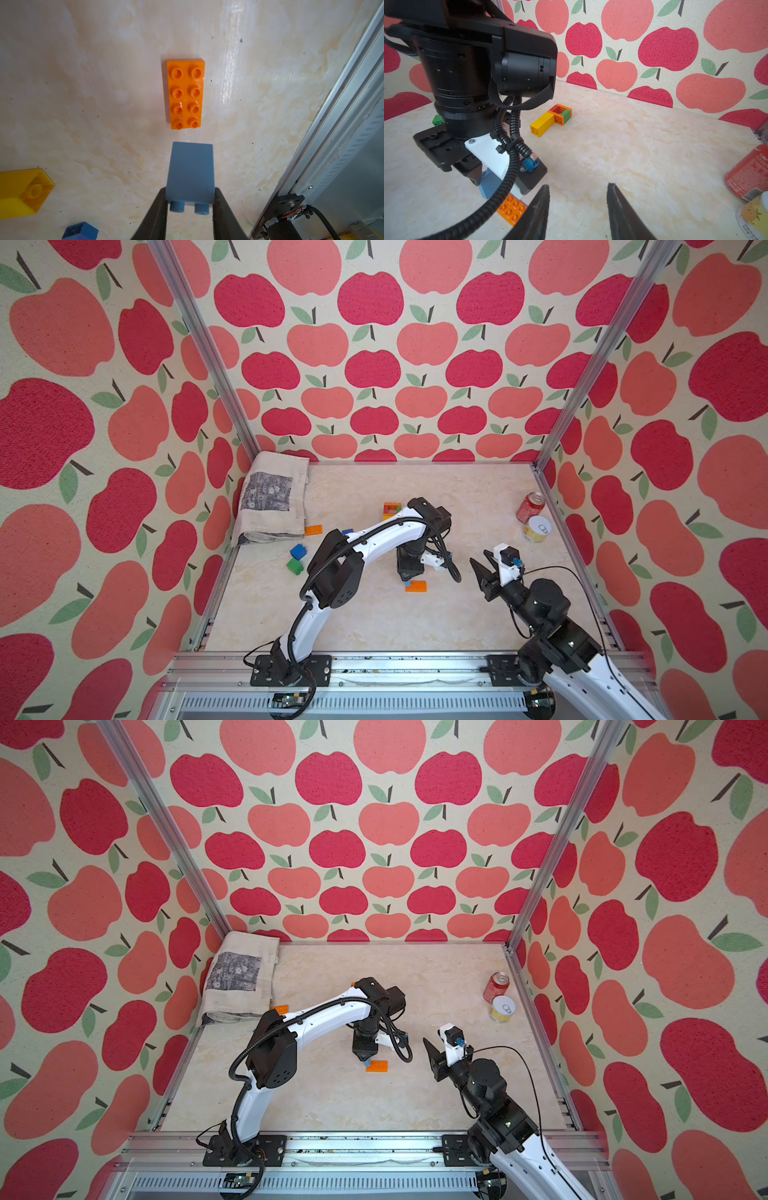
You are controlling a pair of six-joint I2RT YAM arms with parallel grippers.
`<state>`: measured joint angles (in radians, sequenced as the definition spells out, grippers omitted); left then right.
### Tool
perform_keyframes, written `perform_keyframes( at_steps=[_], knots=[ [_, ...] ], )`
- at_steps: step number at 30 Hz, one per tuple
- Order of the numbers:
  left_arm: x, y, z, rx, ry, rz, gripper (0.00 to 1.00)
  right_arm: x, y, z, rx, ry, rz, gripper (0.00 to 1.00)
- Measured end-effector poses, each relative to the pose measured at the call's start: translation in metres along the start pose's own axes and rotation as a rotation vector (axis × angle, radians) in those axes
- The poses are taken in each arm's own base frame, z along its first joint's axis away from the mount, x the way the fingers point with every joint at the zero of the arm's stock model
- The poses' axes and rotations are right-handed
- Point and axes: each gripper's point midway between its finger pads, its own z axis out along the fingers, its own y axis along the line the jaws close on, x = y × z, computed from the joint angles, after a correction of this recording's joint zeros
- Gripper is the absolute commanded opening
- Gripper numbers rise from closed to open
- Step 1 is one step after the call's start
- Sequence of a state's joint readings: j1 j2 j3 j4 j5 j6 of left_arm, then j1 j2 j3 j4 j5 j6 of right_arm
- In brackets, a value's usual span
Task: Assemble the letter p with lego
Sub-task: Assemble the lego brick with the lego brick.
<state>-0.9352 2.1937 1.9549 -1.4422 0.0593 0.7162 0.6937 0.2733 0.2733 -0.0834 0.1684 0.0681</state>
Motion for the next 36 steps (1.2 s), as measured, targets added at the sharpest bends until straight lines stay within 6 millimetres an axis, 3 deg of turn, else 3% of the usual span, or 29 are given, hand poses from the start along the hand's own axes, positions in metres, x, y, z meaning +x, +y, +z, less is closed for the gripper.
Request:
perform_keyframes(
  at_steps=[14,20,36],
  knots=[
    [-0.005,0.001,0.021,-0.029,0.118,0.051,0.24,0.003,-0.003,-0.001,0.017,0.008,0.010,0.48],
    [-0.011,0.009,0.022,-0.056,0.132,0.027,0.25,0.003,-0.003,-0.001,0.018,0.008,0.010,0.48],
    [-0.020,-0.002,0.021,-0.059,0.185,-0.032,0.27,0.004,-0.003,-0.001,0.018,0.008,0.010,0.49]
  ],
)
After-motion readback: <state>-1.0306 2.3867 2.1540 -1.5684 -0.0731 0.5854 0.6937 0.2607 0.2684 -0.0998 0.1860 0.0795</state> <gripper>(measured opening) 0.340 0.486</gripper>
